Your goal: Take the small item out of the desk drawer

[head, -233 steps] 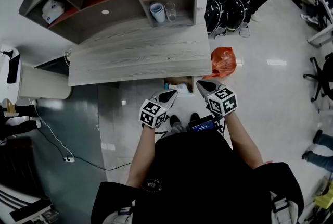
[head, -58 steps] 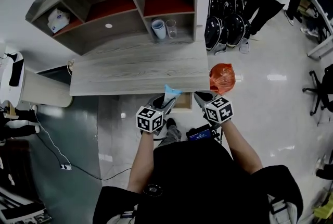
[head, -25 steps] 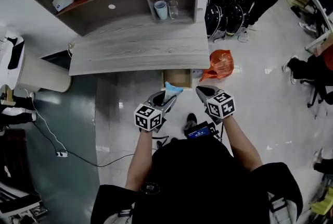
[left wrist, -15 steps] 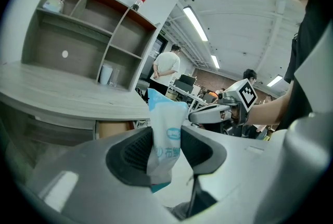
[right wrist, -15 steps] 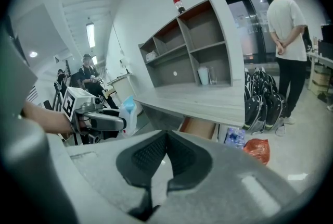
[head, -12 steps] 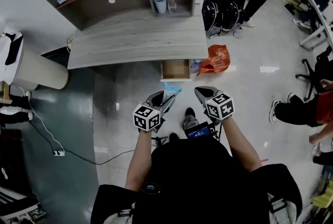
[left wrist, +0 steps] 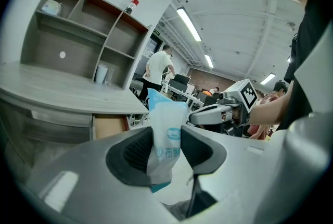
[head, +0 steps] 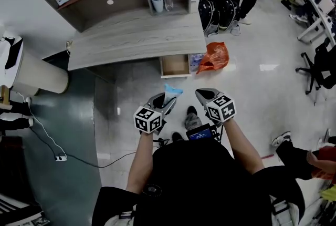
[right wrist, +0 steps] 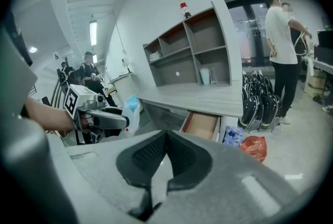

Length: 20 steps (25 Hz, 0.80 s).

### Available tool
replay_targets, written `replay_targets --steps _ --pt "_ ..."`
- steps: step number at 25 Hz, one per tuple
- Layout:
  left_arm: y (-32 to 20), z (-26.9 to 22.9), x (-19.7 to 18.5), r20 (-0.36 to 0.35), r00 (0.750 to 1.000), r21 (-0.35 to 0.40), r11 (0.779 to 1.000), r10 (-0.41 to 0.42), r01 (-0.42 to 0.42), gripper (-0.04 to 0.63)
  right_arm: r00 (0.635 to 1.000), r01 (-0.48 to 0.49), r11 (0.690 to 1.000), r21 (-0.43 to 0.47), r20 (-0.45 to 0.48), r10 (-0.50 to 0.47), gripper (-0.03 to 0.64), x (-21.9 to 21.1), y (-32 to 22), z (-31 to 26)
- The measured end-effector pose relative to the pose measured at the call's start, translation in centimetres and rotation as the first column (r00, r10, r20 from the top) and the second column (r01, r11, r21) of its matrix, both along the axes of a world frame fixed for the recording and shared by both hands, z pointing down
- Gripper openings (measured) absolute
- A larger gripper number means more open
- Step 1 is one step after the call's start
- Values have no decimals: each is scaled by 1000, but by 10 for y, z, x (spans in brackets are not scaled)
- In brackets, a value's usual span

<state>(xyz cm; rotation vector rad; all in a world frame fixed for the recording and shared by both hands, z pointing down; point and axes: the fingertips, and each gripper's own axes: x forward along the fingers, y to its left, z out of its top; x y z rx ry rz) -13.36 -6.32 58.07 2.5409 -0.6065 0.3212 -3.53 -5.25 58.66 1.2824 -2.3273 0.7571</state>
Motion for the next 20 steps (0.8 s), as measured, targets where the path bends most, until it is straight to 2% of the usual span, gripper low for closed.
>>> replay_targets --steps 20 --pt "46 2 -21 3 999 15 999 42 -42 172 999 -29 999 26 -13 29 -3 -22 46 1"
